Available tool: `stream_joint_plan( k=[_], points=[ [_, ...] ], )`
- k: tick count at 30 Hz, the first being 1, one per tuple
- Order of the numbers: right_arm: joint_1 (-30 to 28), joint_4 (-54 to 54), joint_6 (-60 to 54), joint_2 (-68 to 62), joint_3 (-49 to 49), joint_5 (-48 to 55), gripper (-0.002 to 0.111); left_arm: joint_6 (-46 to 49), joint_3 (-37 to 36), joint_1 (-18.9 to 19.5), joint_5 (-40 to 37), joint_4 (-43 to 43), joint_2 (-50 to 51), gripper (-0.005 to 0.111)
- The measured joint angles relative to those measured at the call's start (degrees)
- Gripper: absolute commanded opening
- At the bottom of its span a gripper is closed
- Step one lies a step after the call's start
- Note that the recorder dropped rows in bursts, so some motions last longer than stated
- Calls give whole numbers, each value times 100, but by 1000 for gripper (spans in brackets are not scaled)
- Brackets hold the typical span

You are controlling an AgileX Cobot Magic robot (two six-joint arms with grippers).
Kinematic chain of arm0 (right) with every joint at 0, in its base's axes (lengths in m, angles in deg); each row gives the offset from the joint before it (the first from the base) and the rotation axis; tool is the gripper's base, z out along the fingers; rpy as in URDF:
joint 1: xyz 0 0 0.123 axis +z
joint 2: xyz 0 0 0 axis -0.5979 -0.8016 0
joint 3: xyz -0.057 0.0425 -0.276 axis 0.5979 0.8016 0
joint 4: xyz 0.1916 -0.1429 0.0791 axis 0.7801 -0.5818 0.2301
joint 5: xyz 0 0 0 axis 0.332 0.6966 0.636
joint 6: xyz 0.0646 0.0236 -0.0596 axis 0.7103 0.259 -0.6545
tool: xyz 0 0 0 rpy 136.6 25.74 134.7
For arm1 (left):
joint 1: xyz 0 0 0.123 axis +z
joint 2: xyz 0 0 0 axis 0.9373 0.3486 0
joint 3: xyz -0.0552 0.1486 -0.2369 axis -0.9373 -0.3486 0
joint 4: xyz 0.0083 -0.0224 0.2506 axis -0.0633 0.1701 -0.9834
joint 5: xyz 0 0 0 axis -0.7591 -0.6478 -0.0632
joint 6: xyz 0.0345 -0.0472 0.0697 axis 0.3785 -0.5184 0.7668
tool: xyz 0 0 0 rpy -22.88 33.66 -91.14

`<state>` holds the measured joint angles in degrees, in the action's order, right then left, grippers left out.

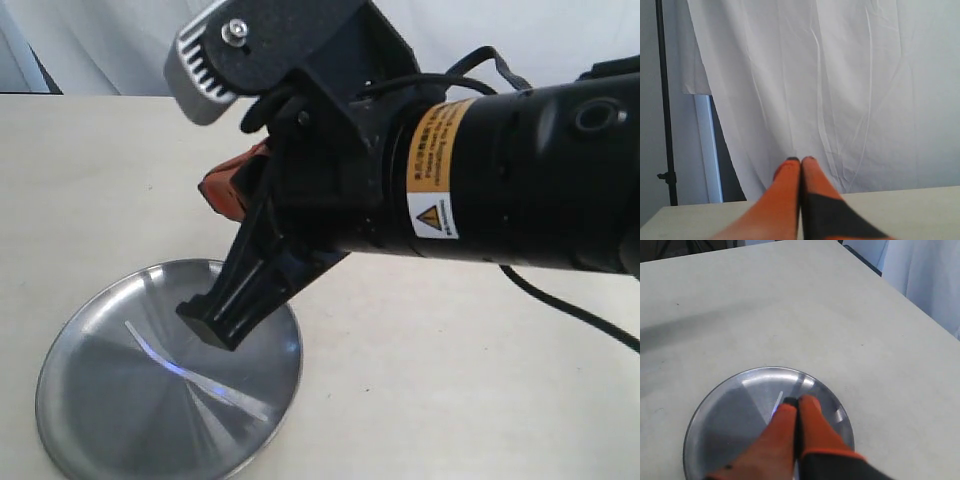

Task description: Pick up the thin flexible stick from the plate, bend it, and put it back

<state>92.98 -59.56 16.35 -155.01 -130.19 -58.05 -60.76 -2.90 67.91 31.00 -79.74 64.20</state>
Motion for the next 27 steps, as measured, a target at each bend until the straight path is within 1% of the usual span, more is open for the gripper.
stream_joint_plan(
  k=[9,11,14,16,18,20,22,25,27],
  points=[
    [0,-68,119,36,0,131,0,0,0,0,0,0,0,0],
    [0,-102,747,137,0,531,0,0,0,0,0,0,0,0],
    [-32,-358,2126,492,0,1870,0,0,0,0,0,0,0,0],
    [-174,-520,3037,850,106,2628,0,0,0,0,0,0,0,0],
    [-384,-599,3496,1269,300,2860,0,0,0,0,0,0,0,0],
    [-690,-652,3670,1729,595,2663,0,0,0,0,0,0,0,0],
    [-1148,-681,3658,2258,1066,2015,0,0,0,0,0,0,0,0],
    [-2045,-715,3532,3091,2006,760,0,0,0,0,0,0,0,0],
    [-2657,-612,3490,3634,2630,99,0,0,0,0,0,0,0,0]
  ],
)
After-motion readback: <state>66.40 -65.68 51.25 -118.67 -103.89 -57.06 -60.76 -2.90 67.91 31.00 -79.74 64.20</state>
